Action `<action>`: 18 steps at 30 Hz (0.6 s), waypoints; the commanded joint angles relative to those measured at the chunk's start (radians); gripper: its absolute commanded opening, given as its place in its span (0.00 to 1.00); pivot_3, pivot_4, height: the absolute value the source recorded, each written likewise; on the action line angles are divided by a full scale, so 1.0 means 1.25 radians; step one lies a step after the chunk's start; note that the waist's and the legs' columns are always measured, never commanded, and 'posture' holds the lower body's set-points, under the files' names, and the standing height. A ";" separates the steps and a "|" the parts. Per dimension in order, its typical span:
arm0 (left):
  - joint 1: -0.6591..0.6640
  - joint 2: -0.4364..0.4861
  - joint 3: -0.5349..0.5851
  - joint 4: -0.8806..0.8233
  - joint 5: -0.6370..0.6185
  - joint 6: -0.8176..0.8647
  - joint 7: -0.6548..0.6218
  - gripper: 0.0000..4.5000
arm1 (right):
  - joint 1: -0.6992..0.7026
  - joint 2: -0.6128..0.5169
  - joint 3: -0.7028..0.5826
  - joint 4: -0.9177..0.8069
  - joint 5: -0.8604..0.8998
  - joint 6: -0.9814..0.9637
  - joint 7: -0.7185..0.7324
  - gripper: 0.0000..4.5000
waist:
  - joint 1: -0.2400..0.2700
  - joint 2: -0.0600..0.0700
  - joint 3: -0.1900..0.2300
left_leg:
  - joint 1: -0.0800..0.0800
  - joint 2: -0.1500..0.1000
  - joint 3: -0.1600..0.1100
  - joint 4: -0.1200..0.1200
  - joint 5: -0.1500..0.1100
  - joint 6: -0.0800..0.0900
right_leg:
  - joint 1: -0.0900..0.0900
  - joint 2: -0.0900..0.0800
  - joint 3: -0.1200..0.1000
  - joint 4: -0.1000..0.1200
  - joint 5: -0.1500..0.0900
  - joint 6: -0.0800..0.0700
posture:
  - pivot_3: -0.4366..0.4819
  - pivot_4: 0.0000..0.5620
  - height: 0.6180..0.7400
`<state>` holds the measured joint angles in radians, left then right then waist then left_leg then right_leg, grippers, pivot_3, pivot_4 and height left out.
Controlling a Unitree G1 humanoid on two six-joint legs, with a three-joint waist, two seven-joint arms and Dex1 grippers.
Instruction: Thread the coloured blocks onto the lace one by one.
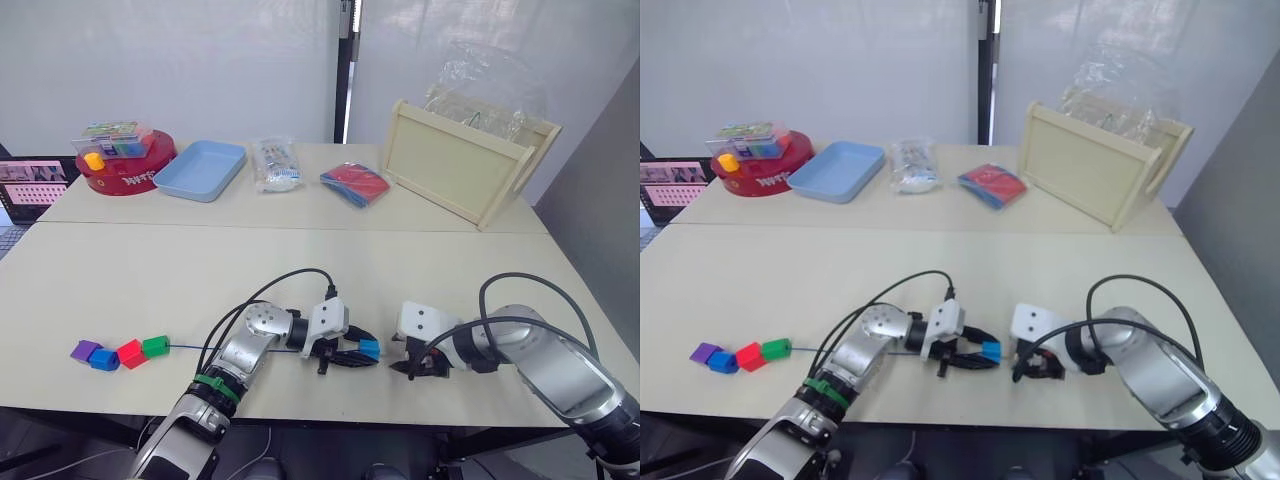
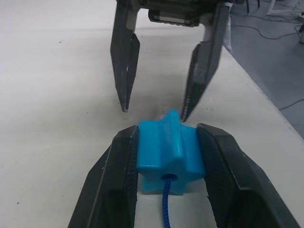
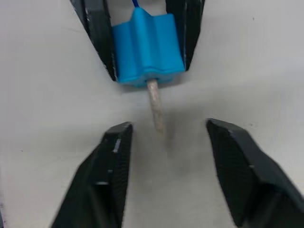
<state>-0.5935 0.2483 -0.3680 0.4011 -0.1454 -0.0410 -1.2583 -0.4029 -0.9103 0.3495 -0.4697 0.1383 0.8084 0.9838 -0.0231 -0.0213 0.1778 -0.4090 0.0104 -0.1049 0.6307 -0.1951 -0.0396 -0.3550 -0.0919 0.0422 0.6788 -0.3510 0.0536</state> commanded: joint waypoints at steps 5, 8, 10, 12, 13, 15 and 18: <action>-0.005 0.018 -0.004 -0.009 0.025 0.004 0.008 0.31 | 0.004 0.010 0.002 -0.011 0.002 -0.009 0.000 0.00 | -0.001 0.000 0.000 | 0.000 0.000 0.000 0.000 0.000 0.000 | 0.000 0.000 0.000 0.000 0.000 0.000 | 0.48 0.27 1.00; 0.001 0.050 0.006 -0.043 0.026 0.029 0.014 0.31 | 0.000 0.012 0.006 -0.006 0.005 -0.019 0.010 0.00 | -0.004 0.000 0.000 | 0.000 0.000 0.000 0.000 0.000 0.000 | 0.000 0.000 0.000 0.000 0.000 0.000 | 0.48 0.27 1.00; 0.019 0.088 0.020 -0.089 0.016 0.058 0.012 0.31 | -0.010 0.015 0.014 0.007 0.000 -0.032 0.018 0.00 | -0.010 0.000 0.000 | 0.001 0.000 0.000 0.000 0.000 0.000 | 0.000 0.001 0.000 0.001 0.000 0.000 | 0.48 0.27 1.00; 0.047 0.132 0.041 -0.142 -0.003 0.089 0.009 0.31 | -0.026 0.019 0.021 0.027 -0.005 -0.047 0.027 0.00 | -0.019 0.000 0.000 | 0.001 0.001 0.000 0.000 0.000 0.000 | 0.000 0.001 0.000 0.001 0.000 0.000 | 0.48 0.27 1.00; 0.064 0.157 0.059 -0.166 -0.017 0.106 0.010 0.31 | -0.036 0.022 0.026 0.040 -0.008 -0.058 0.032 0.00 | -0.020 0.000 0.000 | 0.002 0.001 0.000 -0.001 0.000 0.000 | 0.000 0.001 0.000 0.001 0.000 0.000 | 0.48 0.27 1.00; 0.100 0.211 0.110 -0.190 -0.040 0.128 0.018 0.31 | -0.056 0.027 0.037 0.067 -0.017 -0.085 0.044 0.00 | -0.024 0.000 0.000 | 0.003 0.002 0.000 -0.001 0.000 0.000 | 0.000 0.002 0.001 0.001 0.000 0.000 | 0.48 0.27 1.00; 0.160 0.295 0.166 -0.221 -0.064 0.145 0.008 0.31 | -0.084 0.040 0.050 0.102 -0.030 -0.115 0.060 0.00 | -0.030 0.000 0.000 | 0.003 0.002 0.000 -0.002 0.000 0.000 | 0.000 0.002 0.001 0.002 0.000 0.000 | 0.48 0.27 1.00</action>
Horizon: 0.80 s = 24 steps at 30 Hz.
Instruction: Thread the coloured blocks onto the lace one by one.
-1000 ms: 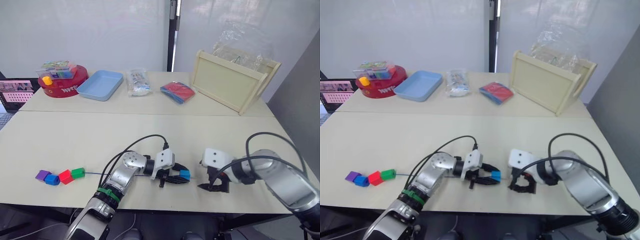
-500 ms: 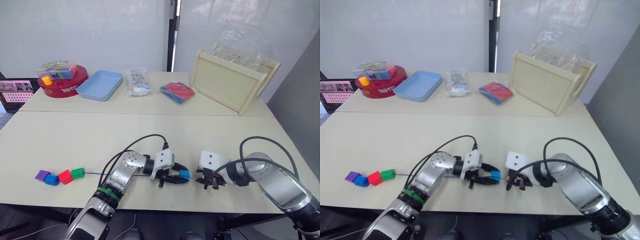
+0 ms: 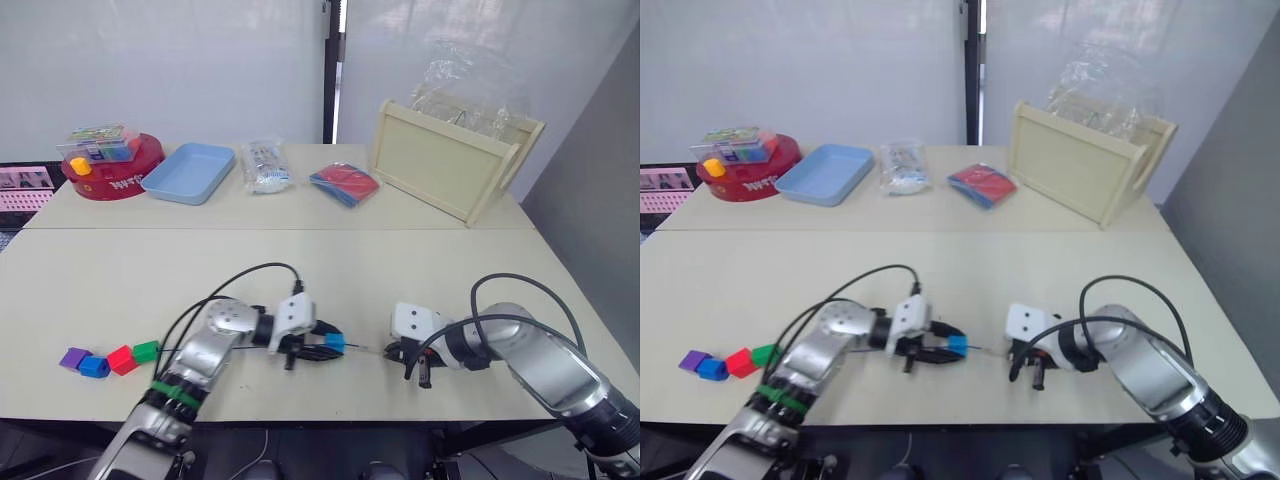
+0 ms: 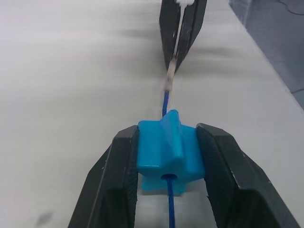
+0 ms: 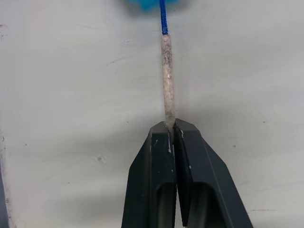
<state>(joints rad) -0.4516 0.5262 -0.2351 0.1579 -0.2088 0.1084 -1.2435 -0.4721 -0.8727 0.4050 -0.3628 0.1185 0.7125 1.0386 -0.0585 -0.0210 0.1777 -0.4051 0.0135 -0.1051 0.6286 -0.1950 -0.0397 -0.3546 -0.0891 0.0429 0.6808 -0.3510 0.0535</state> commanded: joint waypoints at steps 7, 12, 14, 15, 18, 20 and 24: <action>0.257 0.308 0.256 -0.040 -0.078 0.013 -0.063 0.31 | -0.116 0.067 0.032 0.114 -0.039 -0.121 0.059 0.00 | -0.015 0.001 0.000 | 0.001 0.001 0.000 -0.002 0.000 0.000 | -0.001 0.000 0.001 0.000 0.000 0.000 | 0.48 0.27 1.00; 0.336 0.359 0.319 -0.018 -0.099 -0.026 -0.085 0.42 | -0.137 0.097 0.043 0.150 -0.056 -0.149 0.074 0.00 | -0.005 0.003 0.001 | 0.002 0.001 0.001 -0.003 0.000 0.000 | -0.001 0.000 0.001 0.000 0.000 0.000 | 0.48 0.27 1.00; 0.326 0.374 0.327 0.008 -0.096 -0.040 -0.096 0.60 | -0.139 0.108 0.045 0.158 -0.061 -0.155 0.077 0.00 | -0.001 0.003 0.002 | 0.001 0.000 0.001 -0.003 0.000 0.000 | -0.001 -0.001 0.001 0.000 0.000 0.000 | 0.48 0.27 1.00; 0.314 0.383 0.330 0.020 -0.094 -0.045 -0.104 0.67 | -0.139 0.113 0.045 0.159 -0.064 -0.157 0.079 0.00 | 0.002 0.003 0.002 | 0.000 0.000 0.001 -0.003 0.000 0.000 | -0.003 -0.001 0.001 0.000 0.000 0.000 | 0.48 0.27 1.00; 0.269 0.413 0.327 0.054 -0.085 -0.066 -0.133 0.90 | -0.135 0.124 0.040 0.157 -0.069 -0.157 0.079 0.00 | 0.010 0.003 0.002 | -0.002 0.000 0.001 -0.002 0.000 0.000 | -0.005 0.000 0.000 0.001 0.000 0.000 | 0.48 0.27 1.00; 0.246 0.427 0.317 0.068 -0.078 -0.073 -0.149 0.99 | -0.129 0.125 0.038 0.151 -0.070 -0.154 0.078 0.00 | 0.011 0.003 0.002 | -0.003 0.000 0.001 -0.002 0.000 0.000 | -0.005 0.000 0.001 0.001 0.000 0.000 | 0.48 0.27 1.00; 0.191 0.479 0.259 0.042 -0.056 0.018 -0.192 0.99 | -0.104 0.124 0.028 0.122 -0.067 -0.131 0.068 0.00 | 0.010 0.003 0.002 | -0.003 0.000 0.002 -0.002 0.000 0.000 | -0.006 0.000 0.001 0.001 0.000 0.000 | 0.48 0.27 1.00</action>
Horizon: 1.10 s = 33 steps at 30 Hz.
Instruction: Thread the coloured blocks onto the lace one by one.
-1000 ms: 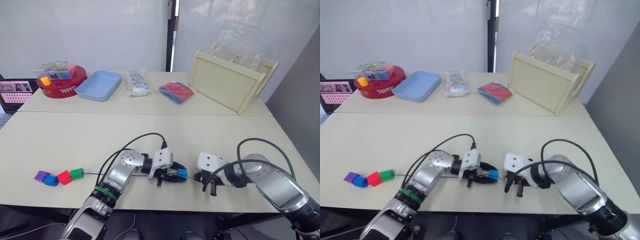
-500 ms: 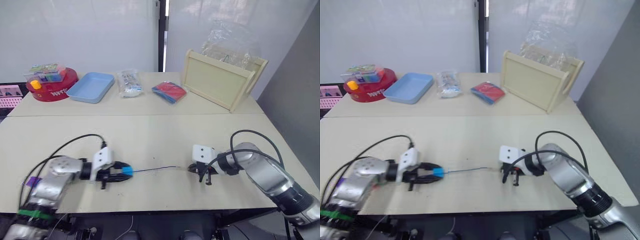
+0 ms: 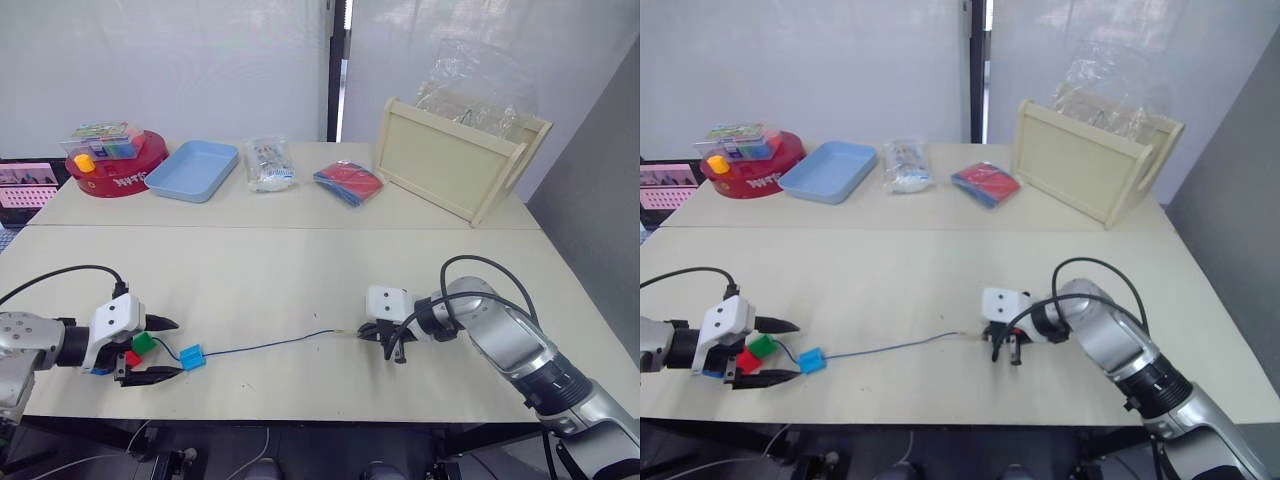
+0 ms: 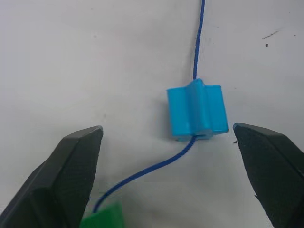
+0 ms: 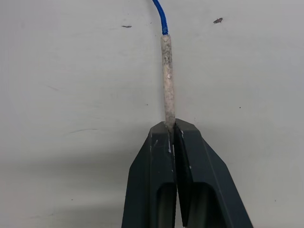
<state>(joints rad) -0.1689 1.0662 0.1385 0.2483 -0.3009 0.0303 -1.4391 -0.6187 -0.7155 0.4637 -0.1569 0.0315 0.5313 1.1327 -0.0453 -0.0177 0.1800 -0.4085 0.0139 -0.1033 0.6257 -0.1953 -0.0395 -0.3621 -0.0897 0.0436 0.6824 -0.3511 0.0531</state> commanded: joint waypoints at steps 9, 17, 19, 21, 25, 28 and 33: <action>-0.176 0.110 -0.206 -0.253 0.073 0.374 -0.034 0.99 | 0.060 -0.002 -0.032 -0.090 0.008 0.057 -0.031 0.00 | -0.007 -0.001 0.000 | -0.005 0.001 0.000 0.001 0.000 0.000 | -0.005 0.001 0.000 0.003 0.000 0.000 | 0.48 0.27 1.00; -0.187 0.085 -0.303 -0.319 0.179 0.377 0.026 0.99 | 0.062 -0.011 -0.038 -0.103 0.009 0.071 -0.032 0.00 | -0.006 -0.001 0.000 | -0.005 0.001 0.000 0.001 0.000 0.000 | -0.005 0.001 0.000 0.004 0.000 0.000 | 0.48 0.27 1.00; -0.179 0.082 -0.312 -0.317 0.194 0.365 0.033 0.99 | 0.063 -0.014 -0.038 -0.106 0.010 0.073 -0.033 0.00 | -0.004 -0.001 0.000 | -0.005 0.001 0.000 0.001 0.000 0.000 | -0.005 0.001 0.000 0.004 0.000 0.000 | 0.48 0.27 1.00; -0.171 0.086 -0.319 -0.310 0.213 0.351 0.040 0.86 | 0.063 -0.018 -0.041 -0.109 0.010 0.075 -0.033 0.00 | -0.003 -0.001 0.000 | -0.005 0.001 0.000 0.001 0.000 0.000 | -0.005 0.001 0.000 0.003 0.000 0.000 | 0.48 0.27 1.00; -0.173 0.080 -0.324 -0.308 0.226 0.332 0.043 0.59 | 0.064 -0.023 -0.038 -0.112 0.009 0.077 -0.033 0.00 | -0.003 -0.001 0.000 | -0.005 0.001 0.000 0.001 0.000 0.000 | -0.005 0.001 0.000 0.003 0.000 0.000 | 0.48 0.27 1.00; -0.177 0.078 -0.329 -0.310 0.232 0.328 0.035 0.35 | 0.065 -0.026 -0.040 -0.115 0.011 0.078 -0.032 0.00 | -0.003 -0.001 0.000 | -0.005 0.001 0.000 0.001 0.000 0.000 | -0.005 0.001 0.000 0.003 0.000 0.000 | 0.48 0.27 1.00; -0.200 0.108 -0.345 -0.253 0.288 0.260 0.023 0.31 | 0.062 -0.068 -0.071 -0.068 -0.002 0.045 -0.032 0.00 | -0.001 -0.001 0.000 | -0.005 0.000 0.000 0.001 0.000 0.000 | -0.005 0.001 0.000 0.003 0.000 0.000 | 0.48 0.27 1.00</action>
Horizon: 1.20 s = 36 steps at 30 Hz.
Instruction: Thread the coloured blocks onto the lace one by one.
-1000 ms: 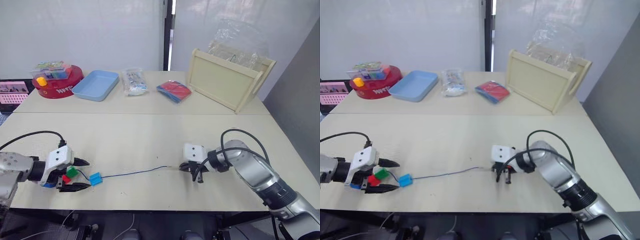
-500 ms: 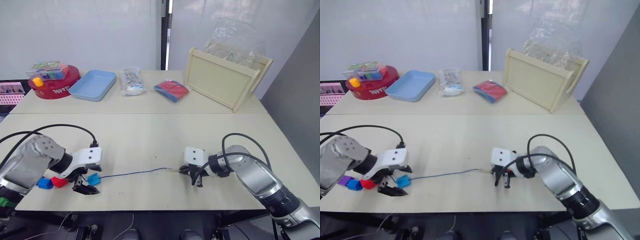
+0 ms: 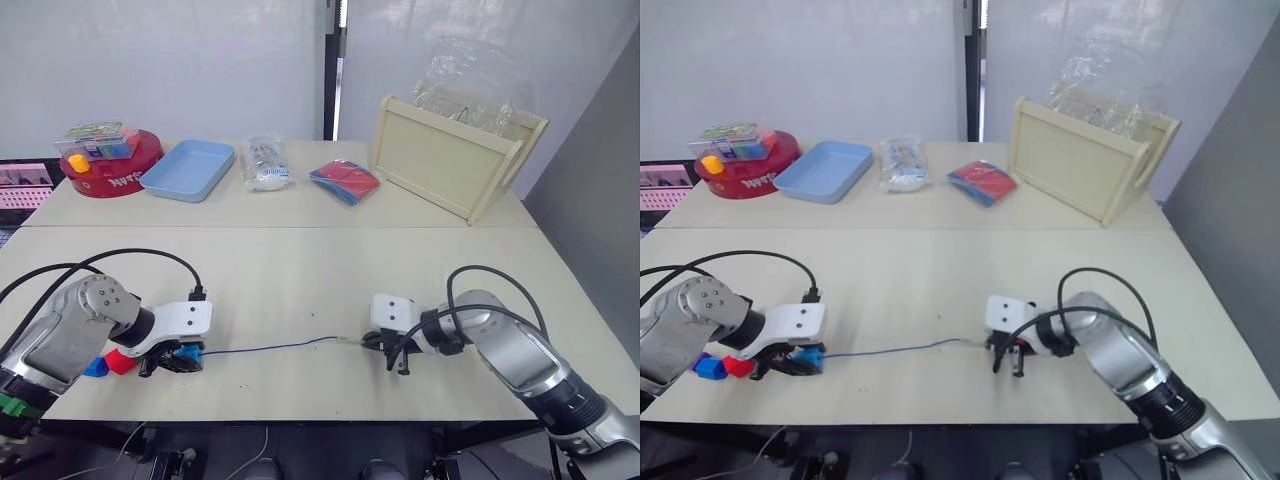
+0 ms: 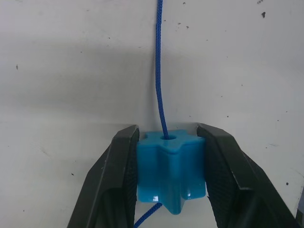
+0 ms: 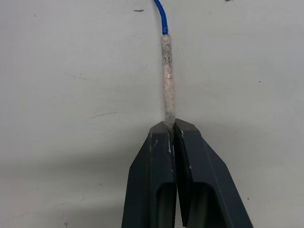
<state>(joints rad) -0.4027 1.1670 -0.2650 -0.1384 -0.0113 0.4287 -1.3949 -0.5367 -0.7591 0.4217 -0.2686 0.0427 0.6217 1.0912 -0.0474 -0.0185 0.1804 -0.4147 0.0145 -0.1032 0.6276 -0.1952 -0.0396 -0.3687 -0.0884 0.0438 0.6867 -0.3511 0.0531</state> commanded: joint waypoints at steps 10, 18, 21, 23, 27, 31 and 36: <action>-0.149 0.020 -0.024 0.266 0.119 -0.261 -0.052 0.31 | -0.002 -0.088 -0.061 0.096 -0.017 -0.075 0.029 0.00 | 0.001 0.000 0.000 | 0.000 0.000 0.000 0.001 0.000 0.000 | 0.000 0.000 0.000 0.001 0.000 0.000 | 0.48 0.27 1.00; -0.188 0.026 -0.019 0.342 0.151 -0.355 -0.083 0.31 | -0.003 -0.107 -0.062 0.114 -0.026 -0.074 0.046 0.00 | 0.001 0.000 0.000 | 0.000 0.000 0.000 0.001 0.000 0.000 | 0.000 0.000 0.000 0.001 0.000 0.000 | 0.48 0.27 1.00; -0.209 0.023 -0.010 0.351 0.141 -0.420 -0.095 0.31 | 0.004 -0.112 -0.061 0.100 -0.018 -0.066 0.060 0.00 | 0.002 0.000 0.000 | 0.000 0.000 0.000 0.001 0.000 0.000 | 0.000 0.000 0.000 0.001 0.000 0.000 | 0.48 0.27 1.00; -0.223 0.012 -0.007 0.350 0.130 -0.460 -0.103 0.31 | 0.011 -0.118 -0.059 0.087 -0.011 -0.058 0.072 0.00 | 0.004 0.000 0.000 | -0.001 0.000 0.000 0.001 0.000 0.000 | 0.000 0.000 0.000 0.001 0.000 0.000 | 0.48 0.27 1.00; -0.227 0.009 -0.007 0.360 0.127 -0.494 -0.114 0.31 | 0.015 -0.130 -0.061 0.084 -0.020 -0.052 0.072 0.00 | 0.002 0.000 0.000 | -0.001 -0.001 0.000 0.002 0.000 0.000 | 0.000 -0.001 0.000 0.001 0.000 0.000 | 0.48 0.27 1.00; -0.202 0.018 0.008 0.343 0.110 -0.476 -0.125 0.31 | 0.020 -0.138 -0.070 0.080 -0.017 -0.067 0.071 0.00 | 0.001 0.000 0.000 | -0.001 0.000 0.000 0.002 0.000 0.000 | 0.000 0.000 -0.001 0.001 0.000 0.000 | 0.48 0.27 1.00; -0.140 0.017 0.033 0.308 0.070 -0.417 -0.125 0.31 | 0.015 -0.138 -0.063 0.089 -0.021 -0.086 0.086 0.00 | 0.001 0.000 0.000 | -0.001 0.000 0.000 0.002 0.000 0.000 | 0.000 0.000 -0.001 0.001 0.000 0.000 | 0.48 0.27 1.00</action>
<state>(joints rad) -0.5785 1.1698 -0.2638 0.2727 0.1050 -0.1255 -1.5449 -0.5225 -0.9158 0.3486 -0.1608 0.0269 0.5227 1.1893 -0.0466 -0.0186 0.1803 -0.4157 0.0142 -0.1031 0.6298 -0.1951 -0.0396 -0.3693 -0.0889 0.0431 0.6887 -0.3511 0.0532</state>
